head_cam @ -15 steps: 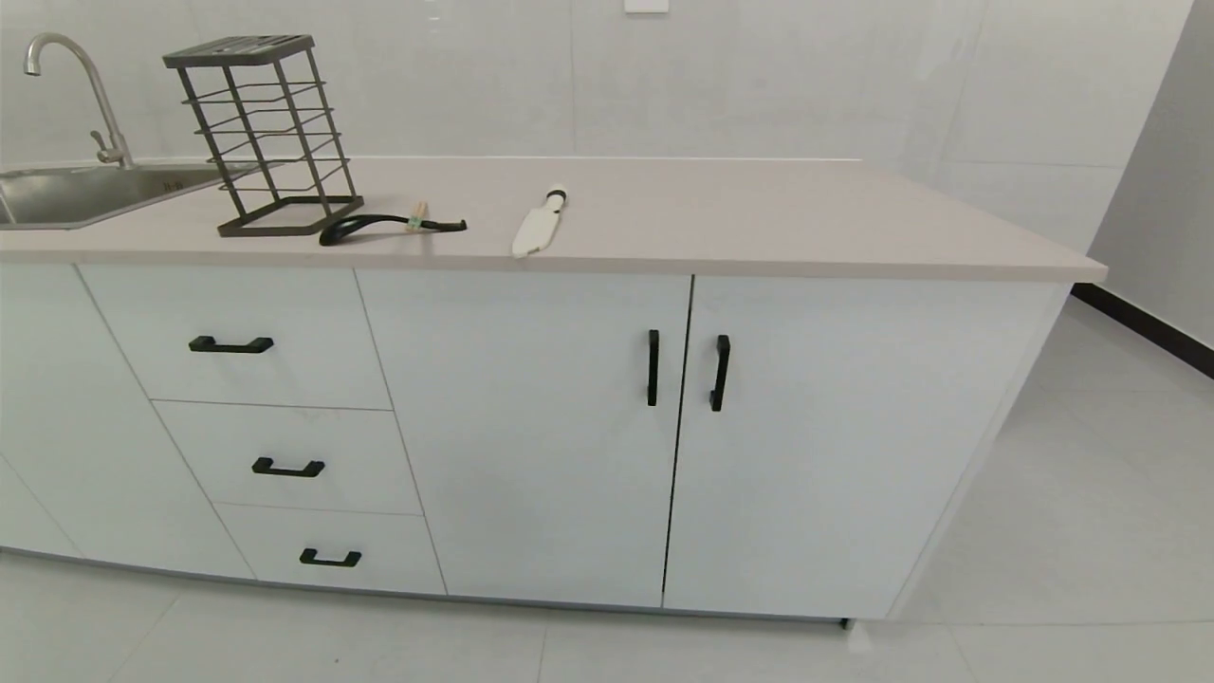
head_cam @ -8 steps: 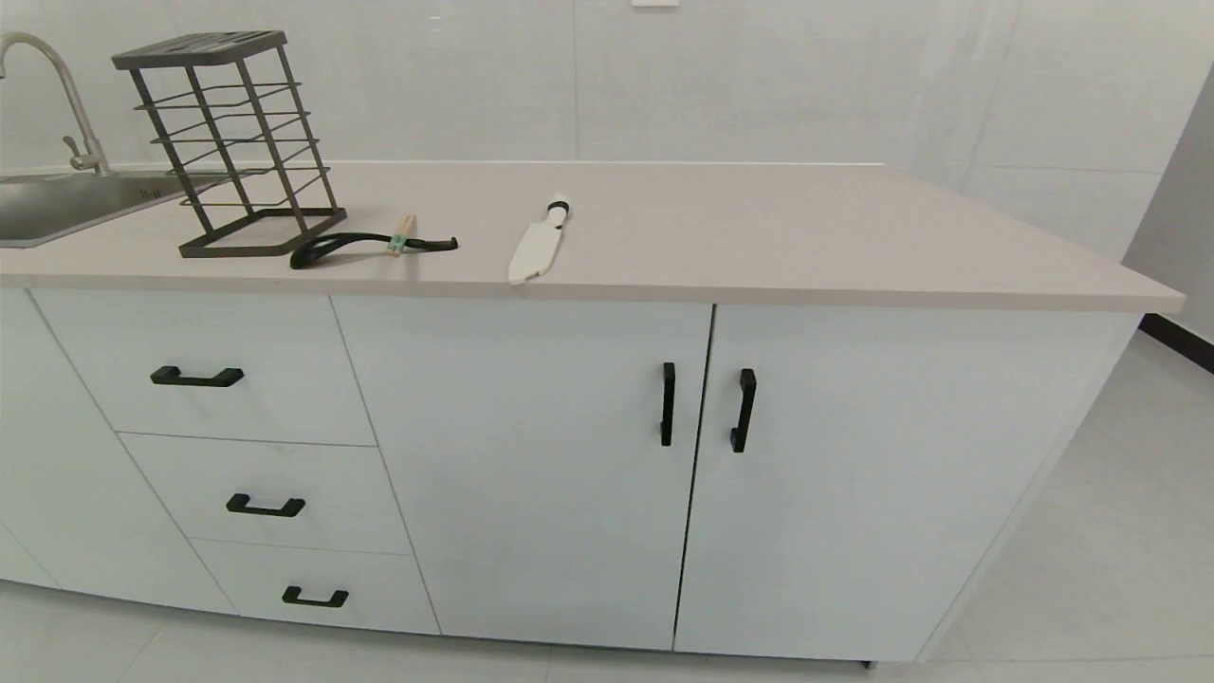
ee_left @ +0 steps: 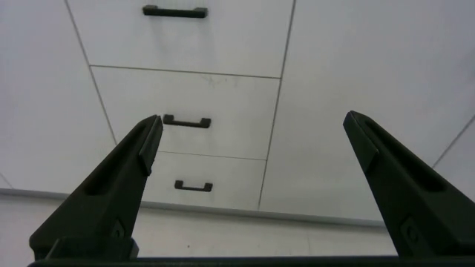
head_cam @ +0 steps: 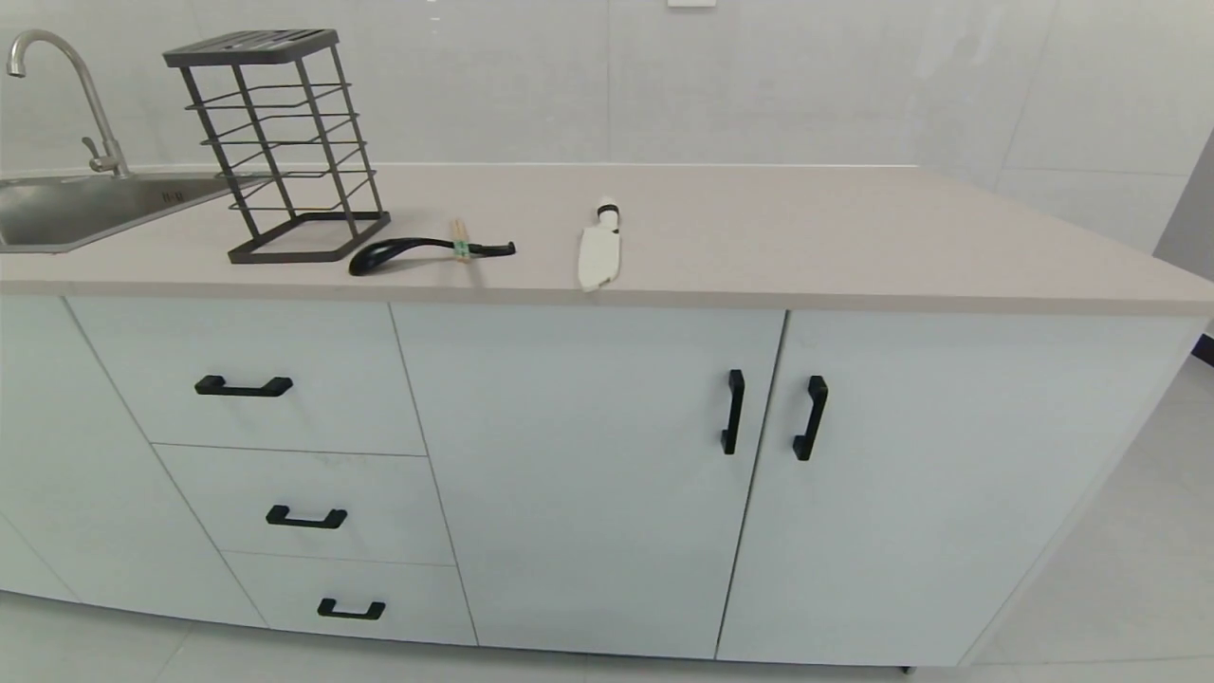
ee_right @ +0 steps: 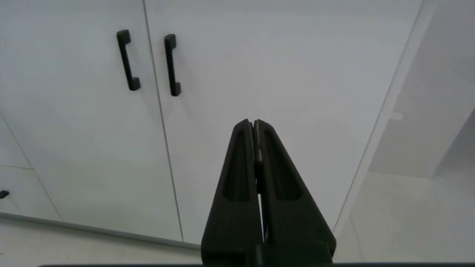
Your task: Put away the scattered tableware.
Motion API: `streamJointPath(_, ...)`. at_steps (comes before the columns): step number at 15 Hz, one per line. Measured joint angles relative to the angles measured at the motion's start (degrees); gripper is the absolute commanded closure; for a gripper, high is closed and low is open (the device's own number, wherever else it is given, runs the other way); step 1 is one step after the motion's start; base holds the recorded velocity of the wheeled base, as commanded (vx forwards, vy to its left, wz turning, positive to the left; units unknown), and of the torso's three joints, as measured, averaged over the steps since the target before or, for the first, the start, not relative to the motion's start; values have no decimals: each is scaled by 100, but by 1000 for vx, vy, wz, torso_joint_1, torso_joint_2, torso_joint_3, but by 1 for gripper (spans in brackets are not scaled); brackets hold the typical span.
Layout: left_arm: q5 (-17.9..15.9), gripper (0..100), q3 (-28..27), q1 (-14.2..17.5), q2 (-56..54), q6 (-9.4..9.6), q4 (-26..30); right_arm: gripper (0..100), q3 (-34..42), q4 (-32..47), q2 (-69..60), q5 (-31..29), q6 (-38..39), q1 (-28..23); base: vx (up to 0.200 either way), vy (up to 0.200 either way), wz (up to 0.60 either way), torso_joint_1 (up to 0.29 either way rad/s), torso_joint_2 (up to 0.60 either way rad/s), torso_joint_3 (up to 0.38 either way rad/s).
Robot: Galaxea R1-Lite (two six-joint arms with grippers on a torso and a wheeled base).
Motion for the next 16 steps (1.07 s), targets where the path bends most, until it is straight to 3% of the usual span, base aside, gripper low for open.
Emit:
streamJointPath(4, 0, 0, 0, 1, 0, 6, 2, 100, 0, -2, 0, 9, 5, 0, 0, 200, 0, 7, 6, 4)
streamJointPath(7, 2, 0, 0, 0, 0, 2, 2, 100, 0, -5, 0, 27, 9, -5, -200, 0, 0, 1, 1, -1)
streamJointPath(10, 0, 0, 0, 4, 0, -13, -2, 100, 0, -9, 0, 27, 11, 0, 0, 0, 0, 0, 0, 0)
streamJointPath(14, -5, 0, 0, 6, 0, -32, -2, 100, 0, -7, 0, 16, 5, 0, 0, 200, 0, 5, 1, 5)
streamJointPath(16, -2, 0, 0, 0, 0, -32, 11, 100, 0, -11, 0, 22, 0, -5, 200, 200, 0, 5, -2, 2)
